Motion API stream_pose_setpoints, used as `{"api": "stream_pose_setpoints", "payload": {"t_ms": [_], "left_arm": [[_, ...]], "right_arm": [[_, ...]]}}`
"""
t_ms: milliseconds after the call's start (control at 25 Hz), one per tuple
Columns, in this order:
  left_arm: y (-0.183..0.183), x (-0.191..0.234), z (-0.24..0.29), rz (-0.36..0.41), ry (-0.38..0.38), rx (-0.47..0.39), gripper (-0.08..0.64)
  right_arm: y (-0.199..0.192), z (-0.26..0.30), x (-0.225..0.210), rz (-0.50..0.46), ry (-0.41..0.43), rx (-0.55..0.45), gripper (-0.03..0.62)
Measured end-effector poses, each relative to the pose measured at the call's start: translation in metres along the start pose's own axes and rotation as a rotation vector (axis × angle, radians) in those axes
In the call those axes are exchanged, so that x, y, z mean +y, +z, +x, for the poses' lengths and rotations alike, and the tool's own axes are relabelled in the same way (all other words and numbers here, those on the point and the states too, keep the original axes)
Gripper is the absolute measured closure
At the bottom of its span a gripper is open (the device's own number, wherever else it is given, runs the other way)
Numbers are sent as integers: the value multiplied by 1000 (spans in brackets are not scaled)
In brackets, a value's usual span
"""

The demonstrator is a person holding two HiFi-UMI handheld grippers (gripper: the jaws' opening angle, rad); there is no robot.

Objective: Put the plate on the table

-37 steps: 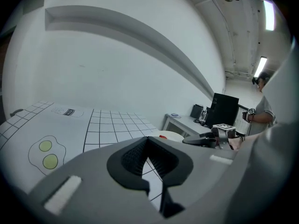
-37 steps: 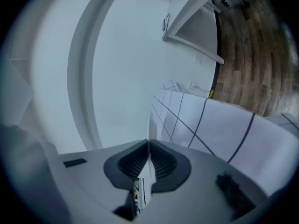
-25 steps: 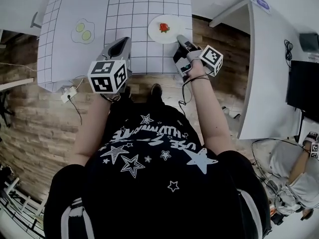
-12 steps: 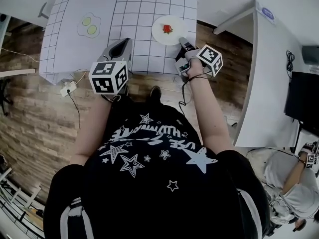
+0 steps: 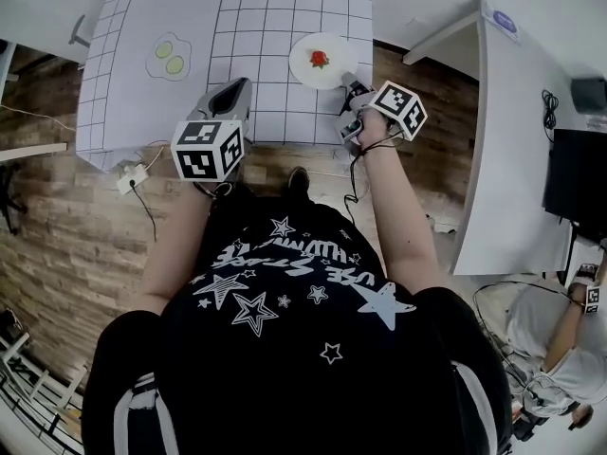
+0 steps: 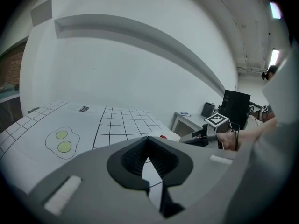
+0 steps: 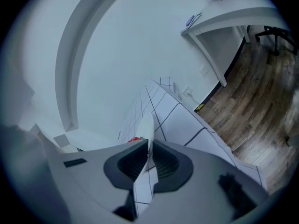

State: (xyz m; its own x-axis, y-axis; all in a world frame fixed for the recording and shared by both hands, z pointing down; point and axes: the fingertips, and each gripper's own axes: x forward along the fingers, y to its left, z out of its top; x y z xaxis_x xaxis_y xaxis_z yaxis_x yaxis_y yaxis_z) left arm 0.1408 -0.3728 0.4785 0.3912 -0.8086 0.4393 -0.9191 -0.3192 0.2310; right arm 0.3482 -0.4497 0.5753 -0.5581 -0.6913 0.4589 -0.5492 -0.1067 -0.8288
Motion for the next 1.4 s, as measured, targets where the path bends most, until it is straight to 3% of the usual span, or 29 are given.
{"api": "stream_pose_setpoints", "payload": {"t_ms": [160,240,440,600,760,1000,1160,1400], "left_arm": [[4,4,4,19,-15,5,551],[6,5,5,24,-25,7,551],[8,10,9,40,-51,17,551],[9,15,15,41,-80,30,551],[10,22,20,44,-110,38,551],[8,47,10,37,-148,43,551],[1,73,-9,45,-184,60,551],[-1,110,-35,71,-266,58,551]], "right_arm": [[1,1,1,-47,-40,-8,566],[1,1,-1,-74,-71,-1,506],[4,-4,-12,-118,-170,-19,489],[14,-17,-22,-92,-237,-90,488],[24,-32,-18,-74,-222,-172,488],[17,-40,29,-177,-181,-259,518],[-12,-30,73,-226,-115,-296,535],[-76,-5,121,-157,-27,-328,549]]}}
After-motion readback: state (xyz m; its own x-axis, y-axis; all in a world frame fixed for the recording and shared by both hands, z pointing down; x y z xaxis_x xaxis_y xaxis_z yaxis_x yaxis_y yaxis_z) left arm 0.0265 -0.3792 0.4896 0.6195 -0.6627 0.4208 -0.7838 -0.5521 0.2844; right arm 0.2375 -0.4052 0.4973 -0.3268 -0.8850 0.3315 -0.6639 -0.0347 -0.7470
